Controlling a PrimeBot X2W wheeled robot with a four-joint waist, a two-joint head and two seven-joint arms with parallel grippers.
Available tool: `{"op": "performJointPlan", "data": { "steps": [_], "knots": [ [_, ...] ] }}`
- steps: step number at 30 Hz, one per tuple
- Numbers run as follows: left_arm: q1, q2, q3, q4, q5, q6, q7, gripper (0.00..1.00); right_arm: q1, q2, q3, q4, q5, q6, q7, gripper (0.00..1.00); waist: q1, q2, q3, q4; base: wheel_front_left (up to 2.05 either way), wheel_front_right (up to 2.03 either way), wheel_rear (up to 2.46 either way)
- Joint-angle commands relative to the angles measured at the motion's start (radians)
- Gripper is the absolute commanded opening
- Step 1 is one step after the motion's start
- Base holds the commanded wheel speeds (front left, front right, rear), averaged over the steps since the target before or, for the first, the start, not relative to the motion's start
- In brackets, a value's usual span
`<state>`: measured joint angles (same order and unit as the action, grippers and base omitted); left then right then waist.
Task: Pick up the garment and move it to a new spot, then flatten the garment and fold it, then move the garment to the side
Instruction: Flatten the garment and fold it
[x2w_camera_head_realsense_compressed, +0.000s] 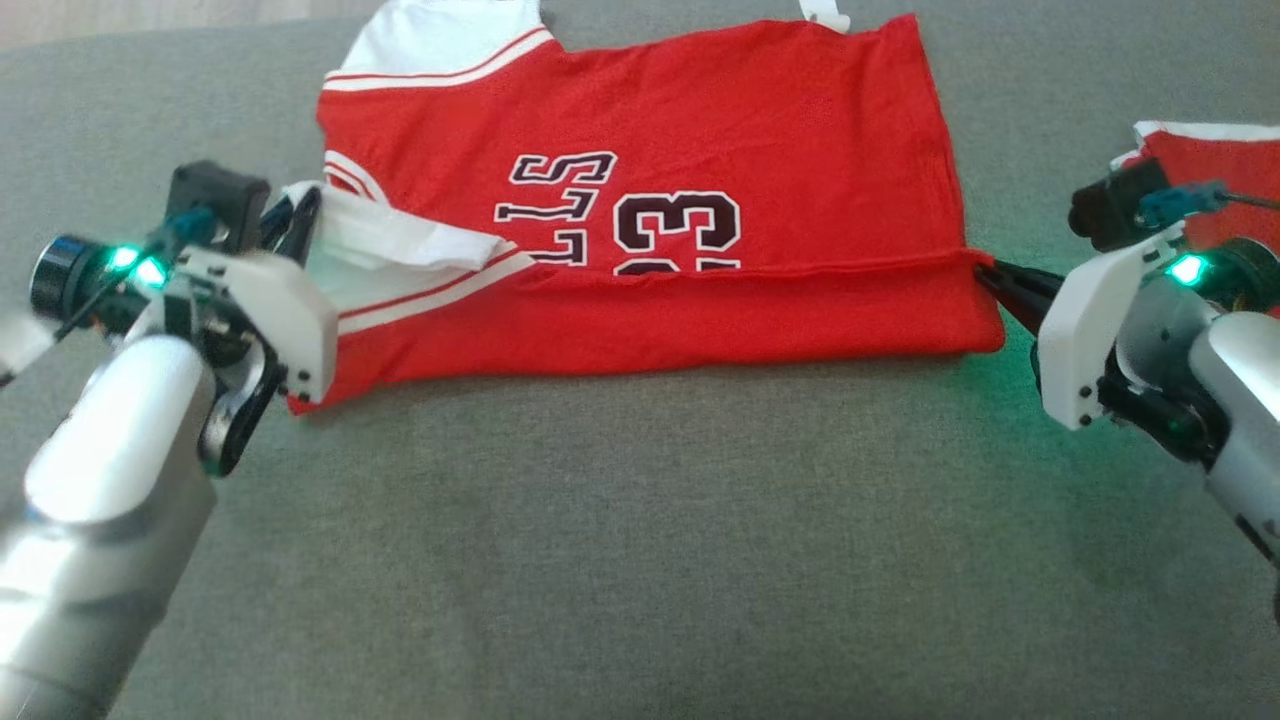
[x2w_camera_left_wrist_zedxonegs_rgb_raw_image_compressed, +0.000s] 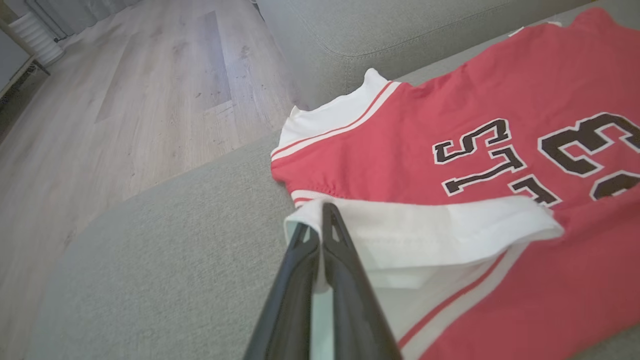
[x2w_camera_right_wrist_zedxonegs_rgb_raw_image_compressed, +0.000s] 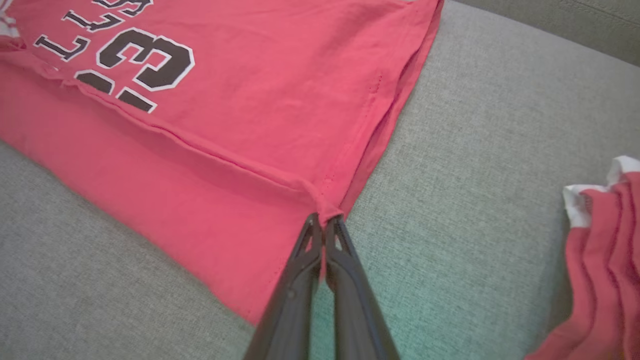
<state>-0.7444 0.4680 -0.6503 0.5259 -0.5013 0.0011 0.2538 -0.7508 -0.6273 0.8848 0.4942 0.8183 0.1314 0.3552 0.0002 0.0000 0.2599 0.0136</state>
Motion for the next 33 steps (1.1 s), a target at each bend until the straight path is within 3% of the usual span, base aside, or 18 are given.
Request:
{"op": "performJointPlan", "data": {
  "steps": [1, 4, 5, 6, 7, 8, 9, 19, 24, 25, 33],
  "knots": [
    [-0.06, 0.028, 0.035, -0.014, 0.009, -0.003, -0.004, 0.0, -0.015, -0.008, 0.0, -0.014, -0.001, -0.001, -0.012, 0.0, -0.0002, 0.0, 0.007, -0.007, 0.0, 0.0, 0.0],
    [-0.106, 0.004, 0.009, 0.05, 0.03, -0.019, -0.006, 0.0, -0.041, 0.007, 0.027, 0.013, 0.005, -0.001, -0.026, 0.0, -0.0002, 0.0, 0.022, -0.019, 0.0, 0.0, 0.0],
    [-0.121, -0.002, 0.002, 0.069, 0.038, -0.022, -0.008, 0.17, -0.05, 0.012, 0.035, 0.023, 0.006, -0.001, -0.032, 0.0, -0.0002, 0.0, 0.026, -0.023, 0.0, 0.0, 0.0],
    [-0.137, -0.007, -0.001, 0.088, 0.047, -0.018, -0.019, 0.48, -0.059, 0.016, 0.042, 0.033, 0.005, -0.001, -0.039, 0.0, -0.0002, 0.0, 0.03, -0.026, 0.0, 0.0, 0.0],
    [-0.154, -0.012, -0.002, 0.106, 0.057, -0.01, -0.036, 1.0, -0.071, 0.02, 0.043, 0.047, 0.001, -0.001, -0.053, 0.0, -0.0002, 0.0, 0.033, -0.029, 0.0, 0.0, 0.0],
    [-0.169, -0.018, -0.002, 0.124, 0.065, -0.005, -0.053, 1.0, -0.084, 0.025, 0.04, 0.062, -0.006, -0.001, -0.075, 0.78, -0.0002, 0.0, 0.035, -0.032, 0.0, 0.0, 0.0],
    [-0.183, -0.026, 0.002, 0.14, 0.067, 0.001, -0.073, 1.0, -0.092, 0.033, 0.033, 0.083, -0.006, -0.001, -0.09, 1.0, -0.0002, 0.0, 0.036, -0.034, 0.0, 0.0, 0.0],
    [-0.191, -0.096, 0.132, 0.172, -0.008, 0.088, -0.394, 1.0, -0.115, 0.098, -0.091, 0.202, -0.031, -0.001, -0.342, 1.0, -0.0002, 0.0, -0.047, -0.032, 0.0, 0.0, 0.0],
    [-0.089, -0.117, 0.18, 0.093, -0.052, 0.118, -0.48, 1.0, -0.083, 0.14, -0.247, 0.234, -0.078, -0.001, -0.507, 1.0, -0.0002, 0.0, -0.121, -0.013, 0.0, 0.0, 0.0],
    [-0.034, -0.127, 0.196, 0.047, -0.062, 0.139, -0.496, 1.0, -0.053, 0.163, -0.318, 0.248, -0.111, -0.001, -0.556, 1.0, -0.0002, 0.0, -0.149, -0.003, 0.0, 0.0, 0.0],
    [0.243, -0.177, 0.229, -0.144, -0.067, 0.222, -0.514, 1.0, 0.159, 0.308, -0.615, 0.177, -0.366, -0.001, -0.614, 1.0, -0.0002, 0.0, -0.216, 0.022, 0.0, 0.0, 0.0]
  ]
}}
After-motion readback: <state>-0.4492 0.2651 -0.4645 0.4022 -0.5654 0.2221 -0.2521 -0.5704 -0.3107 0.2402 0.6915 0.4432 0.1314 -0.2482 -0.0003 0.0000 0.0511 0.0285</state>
